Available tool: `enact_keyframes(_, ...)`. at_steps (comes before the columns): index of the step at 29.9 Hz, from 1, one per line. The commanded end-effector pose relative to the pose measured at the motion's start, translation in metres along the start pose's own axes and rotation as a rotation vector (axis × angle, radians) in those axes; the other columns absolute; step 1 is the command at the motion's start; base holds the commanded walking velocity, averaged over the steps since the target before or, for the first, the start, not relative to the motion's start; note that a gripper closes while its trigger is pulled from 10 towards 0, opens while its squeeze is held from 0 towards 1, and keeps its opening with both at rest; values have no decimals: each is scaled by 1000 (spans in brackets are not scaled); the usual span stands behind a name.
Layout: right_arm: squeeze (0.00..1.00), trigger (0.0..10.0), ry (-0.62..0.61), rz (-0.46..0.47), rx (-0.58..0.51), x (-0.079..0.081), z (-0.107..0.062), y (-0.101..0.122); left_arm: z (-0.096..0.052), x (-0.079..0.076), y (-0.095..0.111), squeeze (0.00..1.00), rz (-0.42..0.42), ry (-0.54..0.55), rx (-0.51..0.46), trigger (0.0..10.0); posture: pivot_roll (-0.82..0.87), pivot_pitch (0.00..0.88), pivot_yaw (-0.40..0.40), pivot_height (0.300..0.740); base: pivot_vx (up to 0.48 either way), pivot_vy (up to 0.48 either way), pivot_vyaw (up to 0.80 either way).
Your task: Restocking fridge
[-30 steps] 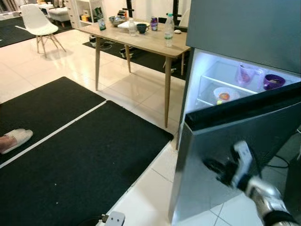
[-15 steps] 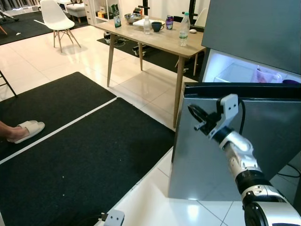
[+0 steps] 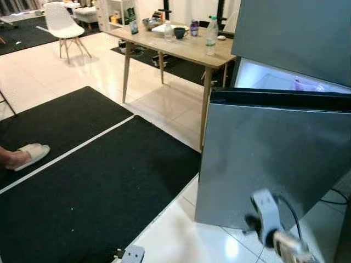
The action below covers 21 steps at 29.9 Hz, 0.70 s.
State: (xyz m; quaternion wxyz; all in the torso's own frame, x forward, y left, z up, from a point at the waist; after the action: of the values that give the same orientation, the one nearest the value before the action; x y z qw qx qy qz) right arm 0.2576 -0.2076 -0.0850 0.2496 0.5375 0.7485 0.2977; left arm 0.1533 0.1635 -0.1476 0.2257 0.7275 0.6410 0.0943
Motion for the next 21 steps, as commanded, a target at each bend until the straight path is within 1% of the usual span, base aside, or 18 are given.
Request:
enact_keyframes(1,0,10000,-33,39,86,-2,-6,-25,0,-1,-8,0,-30,6,26,10000,-49,0,-32,740,0,0,0)
enact_keyframes(2,0,10000,-33,39,86,-2,-6,-25,0,-1,-8,0,-30,6,26,10000,-49,0,-32,740,0,0,0)
enact_keyframes(6,0,10000,-94,90,287,3,-29,-92,-1,1,-12,0,3,10,58,10000,-56,0,-25,740,0,0,0)
enact_keyframes(7,0,10000,-94,90,287,3,-29,-92,-1,1,-12,0,3,10,58,10000,-56,0,-25,740,0,0,0)
enact_keyframes(9,0,10000,-118,101,377,7,-42,-120,-2,3,-14,0,13,16,67,10000,-58,0,-24,740,253,0,0)
enact_keyframes(10,0,10000,-118,101,377,7,-42,-120,-2,3,-14,0,13,16,67,10000,-58,0,-24,740,259,0,0)
enact_keyframes(12,0,10000,-125,93,458,12,-55,-144,-2,4,-15,0,16,20,70,10000,-58,0,-24,740,266,0,0)
enact_keyframes(13,0,10000,-125,90,479,14,-59,-150,-2,4,-15,0,17,20,70,10000,-58,0,-24,740,274,0,0)
enact_keyframes(15,0,10000,-125,87,492,15,-61,-154,-2,4,-15,0,15,20,68,10000,-50,0,-27,740,274,0,0)
enact_keyframes(18,0,10000,-128,90,496,15,-62,-155,-2,5,-15,0,13,21,68,10000,-52,0,-26,740,275,0,0)
enact_keyframes(21,0,10000,-157,106,480,10,-62,-153,-3,5,-16,0,16,17,71,10000,-61,0,-23,740,279,0,0)
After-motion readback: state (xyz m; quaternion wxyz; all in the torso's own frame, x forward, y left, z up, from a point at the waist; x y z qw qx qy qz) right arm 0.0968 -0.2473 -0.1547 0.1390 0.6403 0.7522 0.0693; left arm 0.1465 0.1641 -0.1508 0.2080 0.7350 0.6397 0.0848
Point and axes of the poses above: a point about 5 cm out from each wrist's last joint towards the gripper, its own z axis pointing out of the wrist towards the gripper, its own y axis along the axis of the wrist's last joint, x = y × z, the point moved 5 cm from there along z, pointing out of the wrist towards the gripper, and after that the axes turned 3 degrees about -z, right-handed, at the moved point
